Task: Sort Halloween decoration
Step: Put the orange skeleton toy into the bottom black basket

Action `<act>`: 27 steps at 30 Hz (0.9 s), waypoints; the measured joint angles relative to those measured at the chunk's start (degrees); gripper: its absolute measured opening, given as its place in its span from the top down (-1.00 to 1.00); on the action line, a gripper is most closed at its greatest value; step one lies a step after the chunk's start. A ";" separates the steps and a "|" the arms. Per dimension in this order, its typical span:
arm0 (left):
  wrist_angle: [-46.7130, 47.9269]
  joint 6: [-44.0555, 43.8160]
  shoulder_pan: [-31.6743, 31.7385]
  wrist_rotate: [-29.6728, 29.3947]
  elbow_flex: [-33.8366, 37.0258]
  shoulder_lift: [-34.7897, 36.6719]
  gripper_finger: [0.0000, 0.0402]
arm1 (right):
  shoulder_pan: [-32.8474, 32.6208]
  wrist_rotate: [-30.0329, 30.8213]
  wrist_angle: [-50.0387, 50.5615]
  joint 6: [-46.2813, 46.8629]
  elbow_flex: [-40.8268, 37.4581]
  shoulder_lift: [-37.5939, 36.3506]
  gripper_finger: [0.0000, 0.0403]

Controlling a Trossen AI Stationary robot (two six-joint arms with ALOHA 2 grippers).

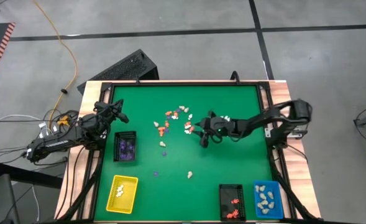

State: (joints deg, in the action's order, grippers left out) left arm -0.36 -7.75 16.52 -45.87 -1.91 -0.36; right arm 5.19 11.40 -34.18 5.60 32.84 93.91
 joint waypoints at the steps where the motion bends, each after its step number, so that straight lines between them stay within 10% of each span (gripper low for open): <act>1: 0.00 0.00 0.02 0.01 0.00 0.00 1.00 | 0.01 -0.04 -0.98 -0.11 0.46 1.59 -0.06; 27: 0.02 0.04 0.00 0.01 0.00 -0.02 1.00 | 1.07 2.42 0.75 2.01 5.79 13.05 0.06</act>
State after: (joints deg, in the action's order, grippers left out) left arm -0.34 -7.70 16.52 -45.87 -1.91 -0.38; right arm 6.26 13.82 -33.42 7.60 38.63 106.96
